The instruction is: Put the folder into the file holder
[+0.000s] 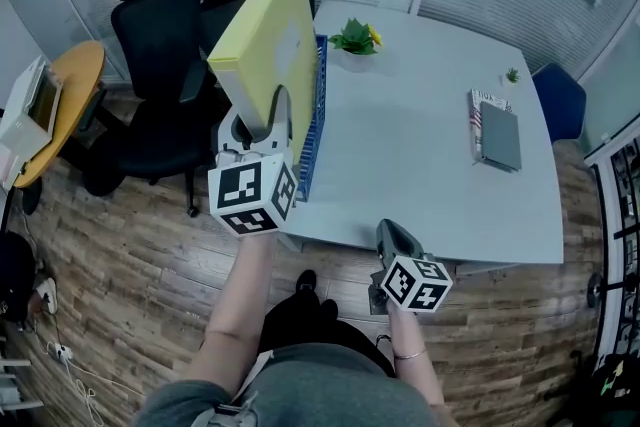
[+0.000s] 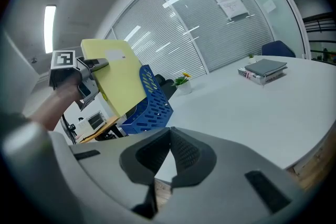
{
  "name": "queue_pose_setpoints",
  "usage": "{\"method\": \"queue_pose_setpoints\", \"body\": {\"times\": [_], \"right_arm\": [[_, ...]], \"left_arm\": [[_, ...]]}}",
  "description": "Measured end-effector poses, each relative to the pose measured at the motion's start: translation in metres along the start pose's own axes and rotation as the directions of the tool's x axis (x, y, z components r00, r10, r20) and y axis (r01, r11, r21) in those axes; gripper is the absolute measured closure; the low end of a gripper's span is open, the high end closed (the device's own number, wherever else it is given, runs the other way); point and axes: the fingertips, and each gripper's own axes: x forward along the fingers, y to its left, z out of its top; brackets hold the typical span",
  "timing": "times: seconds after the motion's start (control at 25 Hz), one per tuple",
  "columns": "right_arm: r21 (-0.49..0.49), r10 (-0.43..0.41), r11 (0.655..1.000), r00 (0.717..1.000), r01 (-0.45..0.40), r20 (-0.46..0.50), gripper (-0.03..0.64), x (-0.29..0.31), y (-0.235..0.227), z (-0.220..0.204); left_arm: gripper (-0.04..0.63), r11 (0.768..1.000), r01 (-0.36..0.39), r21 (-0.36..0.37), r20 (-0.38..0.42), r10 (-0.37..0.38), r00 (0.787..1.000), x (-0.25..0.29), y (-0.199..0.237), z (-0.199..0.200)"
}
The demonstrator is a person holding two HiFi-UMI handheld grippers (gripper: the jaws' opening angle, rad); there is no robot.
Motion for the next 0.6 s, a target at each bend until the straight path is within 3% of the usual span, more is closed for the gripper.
{"method": "queue_pose_setpoints", "body": {"times": [0.6], "right_arm": [[0.009,-0.022,1.000,0.999,0.022,-0.028,0.609,-0.0037,-0.0069,-0.0092]], "left_arm": [[0.445,0.999,-0.024,0.022,0.024,0.023,0.999,0.0067,-0.0010,-0.0074]]}}
